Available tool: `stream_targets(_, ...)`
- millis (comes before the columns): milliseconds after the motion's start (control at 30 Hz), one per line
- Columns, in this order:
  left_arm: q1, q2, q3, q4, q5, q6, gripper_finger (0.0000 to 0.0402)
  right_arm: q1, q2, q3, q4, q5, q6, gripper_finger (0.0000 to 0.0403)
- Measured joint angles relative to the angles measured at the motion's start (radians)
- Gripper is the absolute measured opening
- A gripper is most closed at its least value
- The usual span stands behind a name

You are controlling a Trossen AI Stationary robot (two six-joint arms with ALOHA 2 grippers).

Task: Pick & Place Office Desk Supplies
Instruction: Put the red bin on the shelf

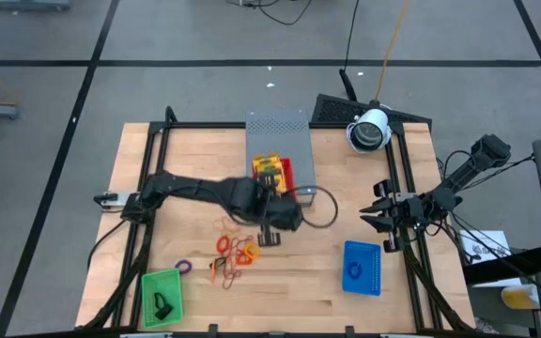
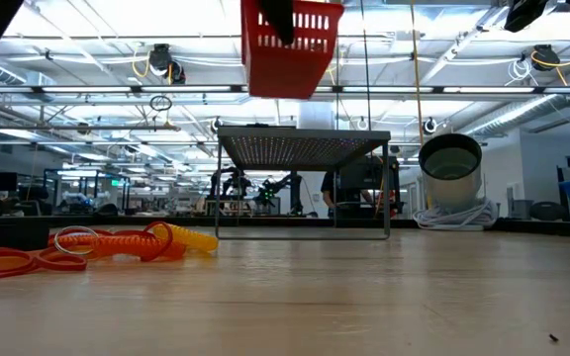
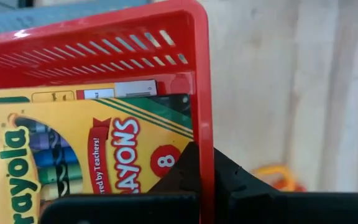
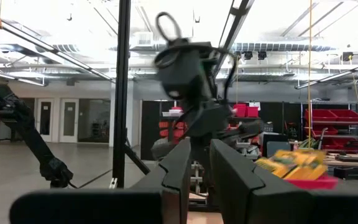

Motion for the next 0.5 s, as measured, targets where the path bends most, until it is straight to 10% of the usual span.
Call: stream_targets(500,0.318,-0.141,0.0,0.052,0.209,0.374,0.0,0.0,-0.001,0.0,-0.006,0.012,-0.031,0.005)
